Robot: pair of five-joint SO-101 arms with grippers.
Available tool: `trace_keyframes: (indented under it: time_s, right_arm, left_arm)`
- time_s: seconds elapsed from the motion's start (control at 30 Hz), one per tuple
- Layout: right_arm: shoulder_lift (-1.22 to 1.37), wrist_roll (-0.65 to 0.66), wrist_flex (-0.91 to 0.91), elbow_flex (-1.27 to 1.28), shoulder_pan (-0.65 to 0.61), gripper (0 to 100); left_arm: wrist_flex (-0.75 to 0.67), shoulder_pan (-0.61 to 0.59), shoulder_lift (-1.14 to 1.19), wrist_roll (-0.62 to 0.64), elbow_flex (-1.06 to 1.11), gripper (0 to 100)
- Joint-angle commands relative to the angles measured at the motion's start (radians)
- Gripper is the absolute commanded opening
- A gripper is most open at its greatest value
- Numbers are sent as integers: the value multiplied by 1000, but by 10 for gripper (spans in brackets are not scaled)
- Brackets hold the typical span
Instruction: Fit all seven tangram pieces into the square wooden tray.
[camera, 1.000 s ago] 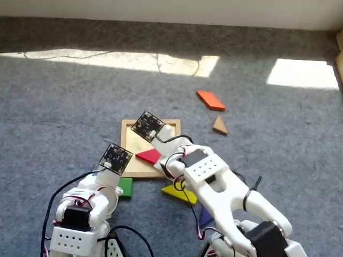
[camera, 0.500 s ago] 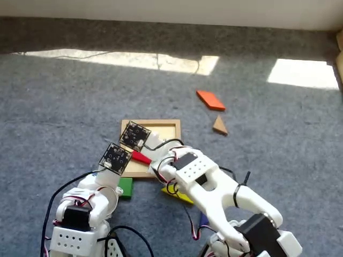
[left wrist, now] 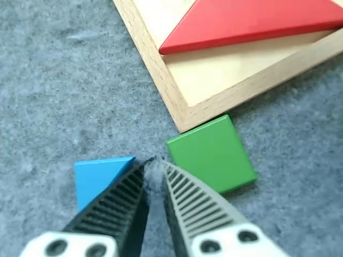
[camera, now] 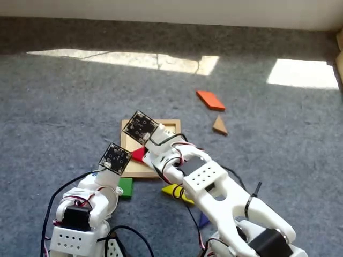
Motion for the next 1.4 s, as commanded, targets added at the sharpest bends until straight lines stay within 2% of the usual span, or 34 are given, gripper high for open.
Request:
trace_keyframes:
  time_s: [0.0, 0.17, 0.4, 0.6, 0.83, 1.1, 1.27, 1.37]
  right_arm:
    - [116, -17, -147, -50, -4, 12]
    - [294, -18, -260, -116, -28, 13]
    - [358, -12, -266, -150, -87, 13]
    - [332, -11, -91, -96, -128, 12]
    - [125, -18, 84, -51, -119, 12]
    - [-182, -18, 114, 96, -93, 12]
    - [-404, -25, 366, 99, 12, 15]
    - [-513, -104, 524, 96, 56, 20]
  left_arm:
    - [5, 10, -35, -9, 18, 7]
    - [5, 10, -35, -9, 18, 7]
    - [5, 10, -35, -9, 18, 7]
    - [5, 10, -35, -9, 18, 7]
    - [5, 10, -35, -9, 18, 7]
    - [5, 10, -35, -9, 18, 7]
    - [5, 10, -35, -9, 18, 7]
    - [5, 10, -35, -9, 18, 7]
